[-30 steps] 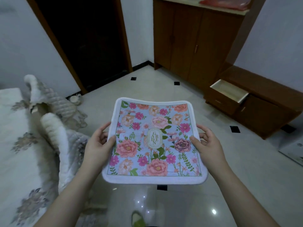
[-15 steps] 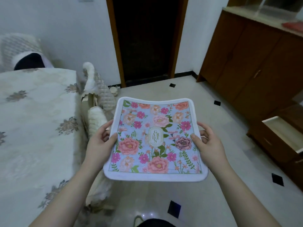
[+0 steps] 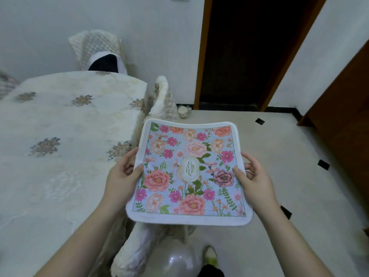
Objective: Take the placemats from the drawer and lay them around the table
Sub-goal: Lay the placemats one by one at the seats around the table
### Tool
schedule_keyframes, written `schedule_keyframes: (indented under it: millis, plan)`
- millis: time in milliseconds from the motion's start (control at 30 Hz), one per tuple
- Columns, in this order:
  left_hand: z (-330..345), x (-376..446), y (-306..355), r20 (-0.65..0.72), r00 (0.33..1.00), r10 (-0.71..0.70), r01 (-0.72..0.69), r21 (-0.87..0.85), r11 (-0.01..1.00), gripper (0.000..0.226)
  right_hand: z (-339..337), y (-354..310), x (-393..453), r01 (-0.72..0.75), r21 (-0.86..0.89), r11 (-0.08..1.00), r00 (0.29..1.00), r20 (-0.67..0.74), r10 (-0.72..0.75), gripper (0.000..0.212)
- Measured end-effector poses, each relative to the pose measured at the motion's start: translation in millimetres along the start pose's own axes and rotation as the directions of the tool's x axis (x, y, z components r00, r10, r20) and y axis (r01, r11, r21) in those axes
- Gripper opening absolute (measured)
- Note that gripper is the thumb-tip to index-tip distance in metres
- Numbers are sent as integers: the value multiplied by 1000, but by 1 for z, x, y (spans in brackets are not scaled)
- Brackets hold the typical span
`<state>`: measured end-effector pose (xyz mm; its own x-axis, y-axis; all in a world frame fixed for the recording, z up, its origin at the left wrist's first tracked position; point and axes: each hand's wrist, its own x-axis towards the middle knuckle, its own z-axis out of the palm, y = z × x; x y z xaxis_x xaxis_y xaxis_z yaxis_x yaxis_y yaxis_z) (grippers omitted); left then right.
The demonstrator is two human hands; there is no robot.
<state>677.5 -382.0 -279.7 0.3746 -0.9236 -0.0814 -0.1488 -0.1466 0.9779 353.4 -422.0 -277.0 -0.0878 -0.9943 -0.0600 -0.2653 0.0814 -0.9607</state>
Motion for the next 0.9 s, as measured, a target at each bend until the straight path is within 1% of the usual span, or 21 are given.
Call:
schedule_keyframes:
  millis: [133,233,333,467,567,700,833,900]
  plan:
    - [7,14,-3,-148,989,-30,32,11,999,42,15,8,55,36,-21,999,989,141,-32,42]
    - [13,15,2,-253,966,-55,62,19,998,41,23,6,91,53,-3,999,968,244,-51,42]
    - [18,9,4,-346,934,-93,101,4,995,40,33,-3,121,50,27,998,930,363,-56,42]
    - [16,-6,0,-475,869,-139,152,-9,988,41,55,-11,146,86,20,996,861,502,-84,42]
    - [10,-25,-2,-559,813,-163,156,-62,986,40,80,-17,155,117,14,993,799,593,-103,43]
    - [-9,-52,-4,-674,716,-182,154,-102,983,40,124,-29,154,178,36,983,694,704,-151,43]
    - [-34,-81,-15,-774,598,-209,159,-141,977,40,175,-45,139,196,78,978,566,805,-177,39]
    - [-48,-94,-24,-813,543,-211,179,-133,975,41,200,-51,127,221,75,972,516,837,-182,39]
